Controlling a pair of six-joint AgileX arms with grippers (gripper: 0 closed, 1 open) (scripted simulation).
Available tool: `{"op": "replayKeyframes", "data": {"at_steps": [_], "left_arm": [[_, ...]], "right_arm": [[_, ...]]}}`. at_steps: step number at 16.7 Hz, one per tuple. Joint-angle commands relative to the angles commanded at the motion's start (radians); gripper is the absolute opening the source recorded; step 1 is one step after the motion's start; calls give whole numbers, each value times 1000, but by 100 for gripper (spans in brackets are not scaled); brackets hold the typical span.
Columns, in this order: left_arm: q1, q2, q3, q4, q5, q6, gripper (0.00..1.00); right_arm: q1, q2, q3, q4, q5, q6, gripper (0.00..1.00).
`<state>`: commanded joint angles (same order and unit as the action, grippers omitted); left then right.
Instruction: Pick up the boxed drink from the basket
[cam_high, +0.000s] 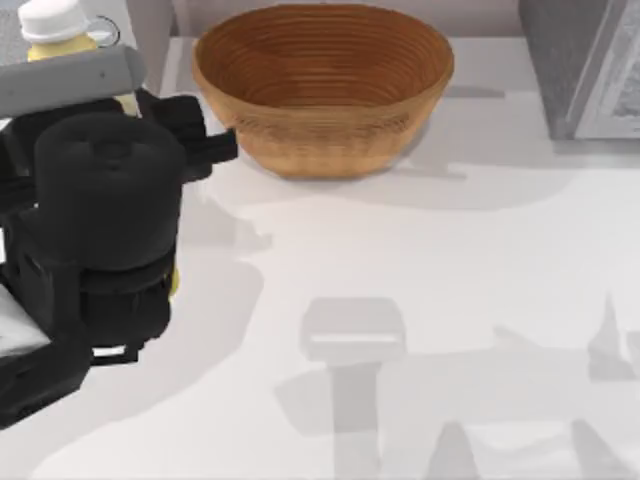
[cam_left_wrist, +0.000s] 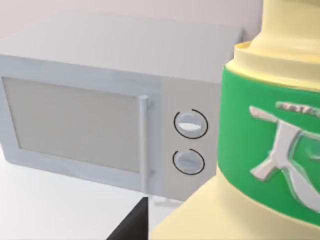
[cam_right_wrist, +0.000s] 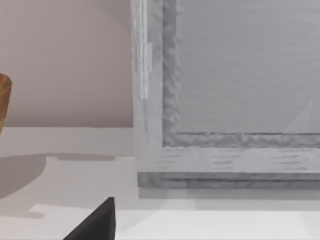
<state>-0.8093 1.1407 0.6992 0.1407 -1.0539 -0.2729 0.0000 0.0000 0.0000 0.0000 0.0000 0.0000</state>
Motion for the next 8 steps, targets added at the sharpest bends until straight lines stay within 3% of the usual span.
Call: {"op": "replayKeyframes", "data": {"at_steps": [5, 8], "left_arm": [[-264, 469, 272, 53, -408, -132, 0], [-368, 681, 401, 80, -590, -199, 0]], "right_arm": [[0, 0, 0, 0, 0, 0, 100], [0, 0, 0, 0, 0, 0, 100]]}}
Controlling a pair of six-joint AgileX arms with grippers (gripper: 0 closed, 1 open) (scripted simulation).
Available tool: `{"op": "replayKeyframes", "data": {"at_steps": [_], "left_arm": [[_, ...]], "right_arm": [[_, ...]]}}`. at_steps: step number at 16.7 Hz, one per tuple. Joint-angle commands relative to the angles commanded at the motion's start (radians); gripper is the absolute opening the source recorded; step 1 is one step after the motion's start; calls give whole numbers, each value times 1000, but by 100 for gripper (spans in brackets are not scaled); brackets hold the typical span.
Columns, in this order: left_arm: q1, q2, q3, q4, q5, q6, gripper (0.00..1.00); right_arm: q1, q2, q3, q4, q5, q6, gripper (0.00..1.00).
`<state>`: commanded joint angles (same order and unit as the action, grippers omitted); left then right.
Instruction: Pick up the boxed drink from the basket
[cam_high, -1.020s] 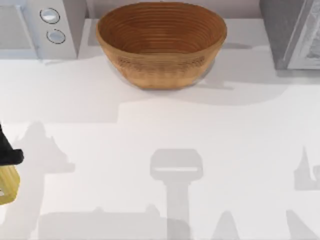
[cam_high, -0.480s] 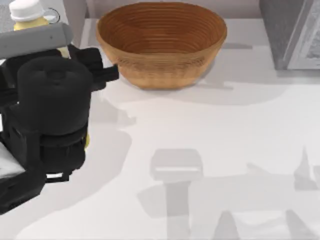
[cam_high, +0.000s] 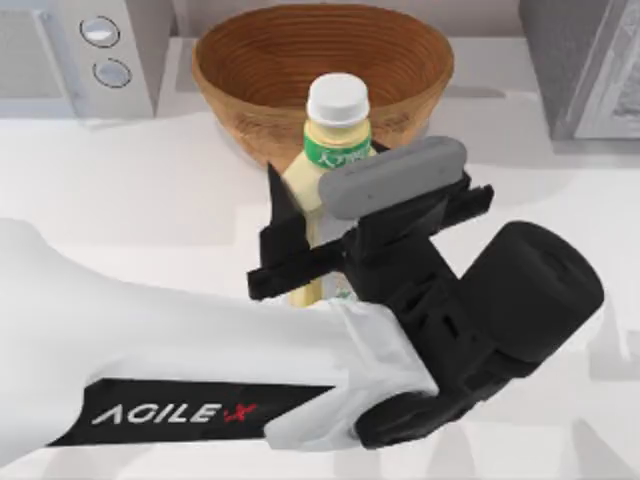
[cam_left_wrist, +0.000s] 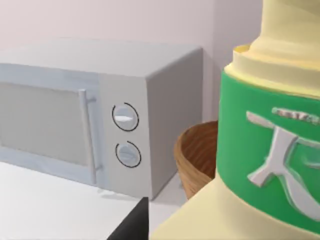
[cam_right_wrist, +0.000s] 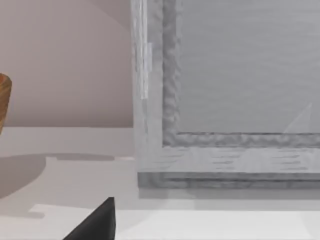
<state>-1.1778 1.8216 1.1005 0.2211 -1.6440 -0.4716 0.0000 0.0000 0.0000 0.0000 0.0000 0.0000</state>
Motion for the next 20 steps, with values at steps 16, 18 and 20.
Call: {"op": "replayKeyframes", "data": {"at_steps": [16, 18, 20], "left_arm": [[-35, 274, 158, -73, 19, -186, 0], [-15, 275, 154, -141, -4, -273, 0], [5, 276, 149, -208, -25, -359, 0]], "right_arm": [[0, 0, 0, 0, 0, 0, 100], [0, 0, 0, 0, 0, 0, 100], [0, 0, 0, 0, 0, 0, 100]]}}
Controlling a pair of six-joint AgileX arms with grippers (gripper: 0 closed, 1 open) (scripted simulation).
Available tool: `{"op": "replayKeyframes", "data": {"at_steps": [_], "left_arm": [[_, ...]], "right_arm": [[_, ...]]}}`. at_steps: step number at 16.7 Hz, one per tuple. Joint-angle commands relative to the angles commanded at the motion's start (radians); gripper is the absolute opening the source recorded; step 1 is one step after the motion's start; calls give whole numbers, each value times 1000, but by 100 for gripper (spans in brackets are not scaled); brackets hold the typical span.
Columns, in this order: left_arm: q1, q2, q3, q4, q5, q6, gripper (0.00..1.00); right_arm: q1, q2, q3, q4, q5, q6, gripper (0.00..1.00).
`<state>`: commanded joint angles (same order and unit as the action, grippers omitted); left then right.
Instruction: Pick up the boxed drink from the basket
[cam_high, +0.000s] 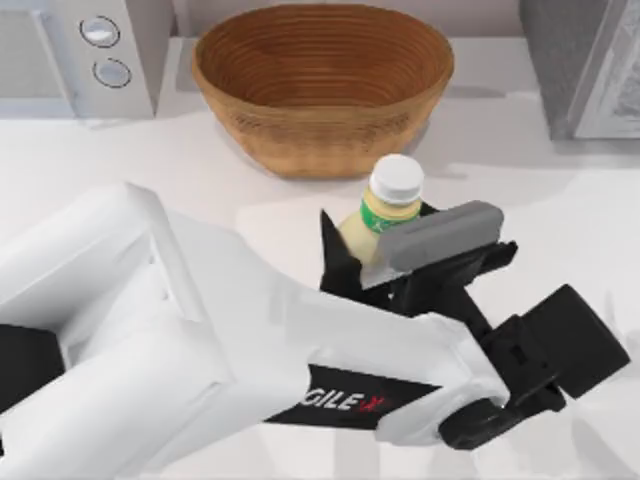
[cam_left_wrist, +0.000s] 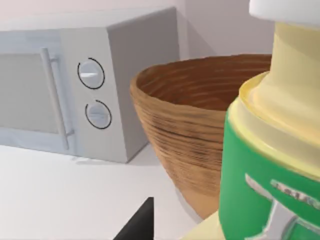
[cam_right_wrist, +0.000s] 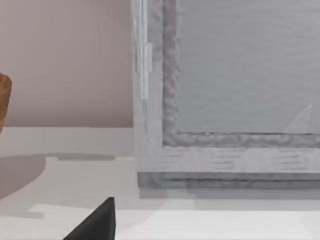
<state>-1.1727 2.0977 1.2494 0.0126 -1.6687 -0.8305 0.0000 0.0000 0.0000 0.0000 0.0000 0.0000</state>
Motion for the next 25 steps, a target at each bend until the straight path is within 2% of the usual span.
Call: {"op": "replayKeyframes", "data": {"at_steps": [4, 8, 21, 25], "left_arm": [[25, 1, -9, -89, -24, -109, 0], [26, 1, -9, -94, -26, -115, 0], [26, 1, -9, -94, -26, -115, 98], [26, 1, -9, -94, -26, -115, 100]], "right_arm": [[0, 0, 0, 0, 0, 0, 100], [0, 0, 0, 0, 0, 0, 100], [0, 0, 0, 0, 0, 0, 100], [0, 0, 0, 0, 0, 0, 100]]}}
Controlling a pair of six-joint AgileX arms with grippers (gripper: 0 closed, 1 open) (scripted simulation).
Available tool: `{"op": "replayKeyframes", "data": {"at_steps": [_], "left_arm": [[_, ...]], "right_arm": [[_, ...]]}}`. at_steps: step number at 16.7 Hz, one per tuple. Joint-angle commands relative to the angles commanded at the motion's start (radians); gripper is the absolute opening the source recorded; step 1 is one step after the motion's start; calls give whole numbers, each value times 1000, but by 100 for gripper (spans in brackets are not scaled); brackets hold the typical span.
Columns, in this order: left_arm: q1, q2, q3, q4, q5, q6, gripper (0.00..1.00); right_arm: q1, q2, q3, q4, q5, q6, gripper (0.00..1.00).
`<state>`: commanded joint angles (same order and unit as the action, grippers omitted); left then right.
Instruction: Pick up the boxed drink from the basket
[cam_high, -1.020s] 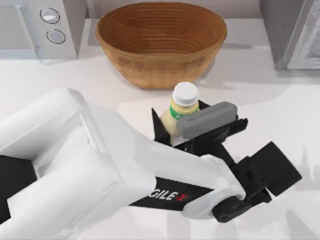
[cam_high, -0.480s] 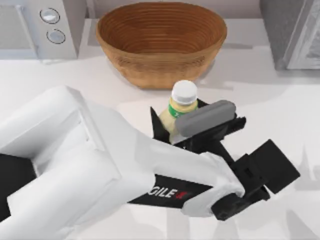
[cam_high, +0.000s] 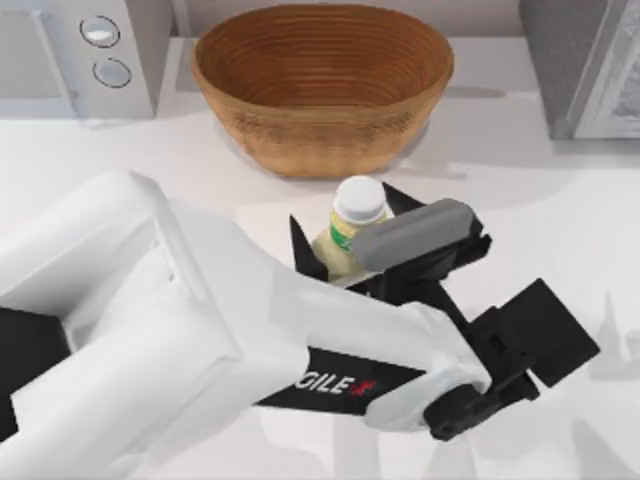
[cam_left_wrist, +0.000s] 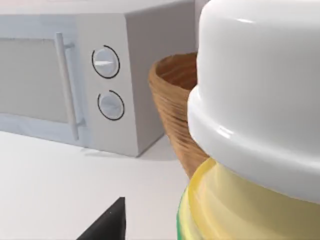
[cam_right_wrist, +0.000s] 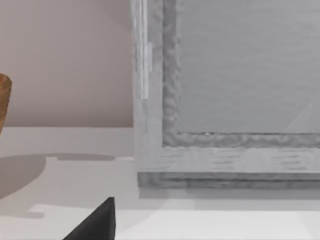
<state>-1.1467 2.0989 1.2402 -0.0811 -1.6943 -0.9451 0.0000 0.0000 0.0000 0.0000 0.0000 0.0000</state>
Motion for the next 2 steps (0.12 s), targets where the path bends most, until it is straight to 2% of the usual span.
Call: {"op": "replayKeyframes", "data": {"at_steps": [2], "left_arm": [[0, 0, 0, 0, 0, 0, 100]], "right_arm": [[0, 0, 0, 0, 0, 0, 100]]}}
